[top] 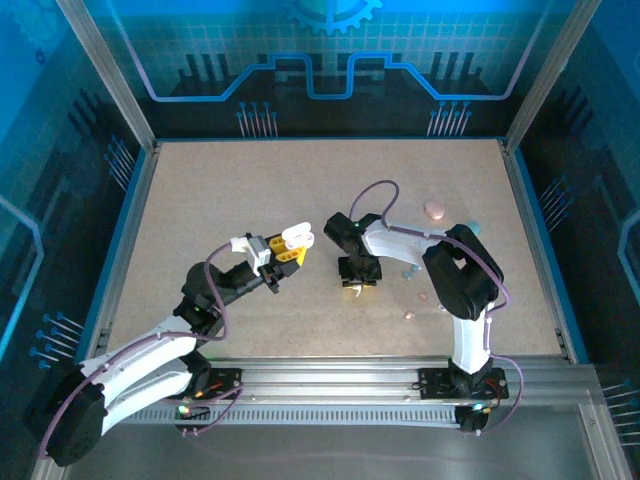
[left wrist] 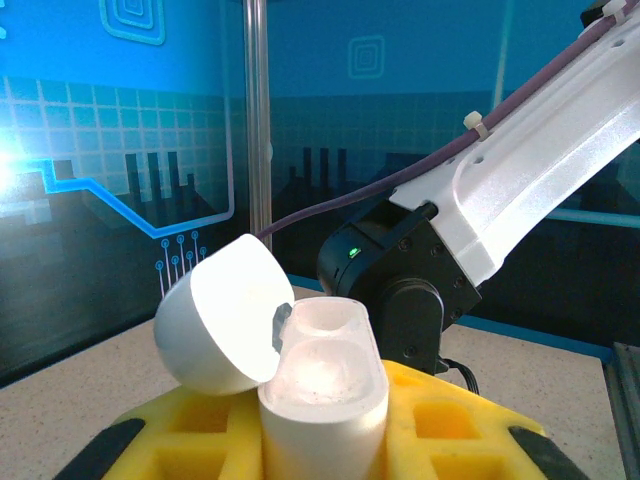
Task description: Insert the wireless bluetooth earbuds into the charging case
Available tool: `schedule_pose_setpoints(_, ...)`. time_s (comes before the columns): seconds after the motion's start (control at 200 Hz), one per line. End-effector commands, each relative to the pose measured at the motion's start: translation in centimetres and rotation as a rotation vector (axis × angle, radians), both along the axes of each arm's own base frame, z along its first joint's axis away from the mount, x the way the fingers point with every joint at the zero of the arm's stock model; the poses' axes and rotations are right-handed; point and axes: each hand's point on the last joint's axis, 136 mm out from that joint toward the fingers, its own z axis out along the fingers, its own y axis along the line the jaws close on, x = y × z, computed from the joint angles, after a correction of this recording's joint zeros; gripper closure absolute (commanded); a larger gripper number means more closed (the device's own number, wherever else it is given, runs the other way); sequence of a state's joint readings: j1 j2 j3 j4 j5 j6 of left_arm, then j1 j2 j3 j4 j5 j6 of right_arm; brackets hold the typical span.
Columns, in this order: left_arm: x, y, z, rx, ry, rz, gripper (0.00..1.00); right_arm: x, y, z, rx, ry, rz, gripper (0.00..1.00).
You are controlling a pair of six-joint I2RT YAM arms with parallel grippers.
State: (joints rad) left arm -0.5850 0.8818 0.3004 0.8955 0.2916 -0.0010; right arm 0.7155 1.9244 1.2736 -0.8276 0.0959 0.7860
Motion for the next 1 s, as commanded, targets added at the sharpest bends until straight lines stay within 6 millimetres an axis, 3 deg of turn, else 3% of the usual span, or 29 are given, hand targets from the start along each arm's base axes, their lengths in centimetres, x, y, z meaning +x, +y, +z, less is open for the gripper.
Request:
schedule_pose_setpoints(0.0, -0.3, 0.1, 2.2, -0.044, -0.048, -0.003, 0.84, -1.3, -0.2, 0.8, -0.002, 0.015, -0.006, 0.61)
schedule_pose_setpoints(0.495, -0.2, 0.0, 2.3, -0.046, -0.047, -0.004, 0.84, -1.5, -0.4, -0.9, -0.006, 0.047, -0.017, 0.66)
schedule_pose_setpoints(0.996, 0.2, -0.3, 1.9, -0.041, -0.031, -0.008, 0.84, 0.1, -0.7, 2.9, 0.041, -0.096, 0.007, 0.7)
